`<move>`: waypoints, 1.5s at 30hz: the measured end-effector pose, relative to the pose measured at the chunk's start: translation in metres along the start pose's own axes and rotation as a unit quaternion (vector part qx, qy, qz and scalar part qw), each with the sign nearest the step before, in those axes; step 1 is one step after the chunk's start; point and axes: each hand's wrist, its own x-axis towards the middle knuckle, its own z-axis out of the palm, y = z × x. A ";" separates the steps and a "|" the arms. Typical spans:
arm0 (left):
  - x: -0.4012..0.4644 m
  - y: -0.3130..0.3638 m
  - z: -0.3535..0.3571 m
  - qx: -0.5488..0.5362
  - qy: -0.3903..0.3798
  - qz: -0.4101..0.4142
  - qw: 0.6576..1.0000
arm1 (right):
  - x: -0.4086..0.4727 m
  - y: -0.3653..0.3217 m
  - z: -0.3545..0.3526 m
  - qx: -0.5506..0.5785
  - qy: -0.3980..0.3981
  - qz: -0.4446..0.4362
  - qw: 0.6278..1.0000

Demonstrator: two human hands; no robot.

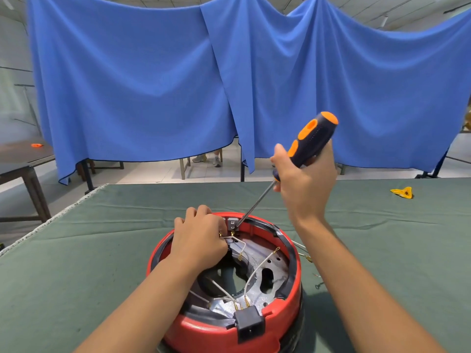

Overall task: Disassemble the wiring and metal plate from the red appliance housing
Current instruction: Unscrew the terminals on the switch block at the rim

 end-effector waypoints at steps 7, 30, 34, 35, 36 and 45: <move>0.000 0.000 0.000 -0.002 -0.007 -0.001 1.000 | -0.023 -0.029 0.002 0.006 -0.078 -0.020 0.997; -0.002 -0.003 -0.002 -0.029 -0.008 -0.001 1.000 | -0.063 -0.032 0.001 0.072 0.009 -0.012 0.997; -0.002 -0.003 -0.003 -0.021 -0.016 0.008 1.000 | -0.062 -0.031 0.000 0.088 0.005 -0.013 0.996; -0.003 -0.003 -0.004 -0.020 -0.018 0.008 1.000 | -0.061 -0.032 0.001 0.084 -0.001 -0.011 0.996; -0.002 -0.003 -0.004 -0.020 -0.020 0.007 1.000 | -0.058 -0.033 0.003 0.078 -0.009 -0.006 0.997; -0.004 -0.005 -0.001 0.002 -0.044 0.016 0.999 | 0.017 -0.021 0.032 -0.024 -0.032 0.127 0.991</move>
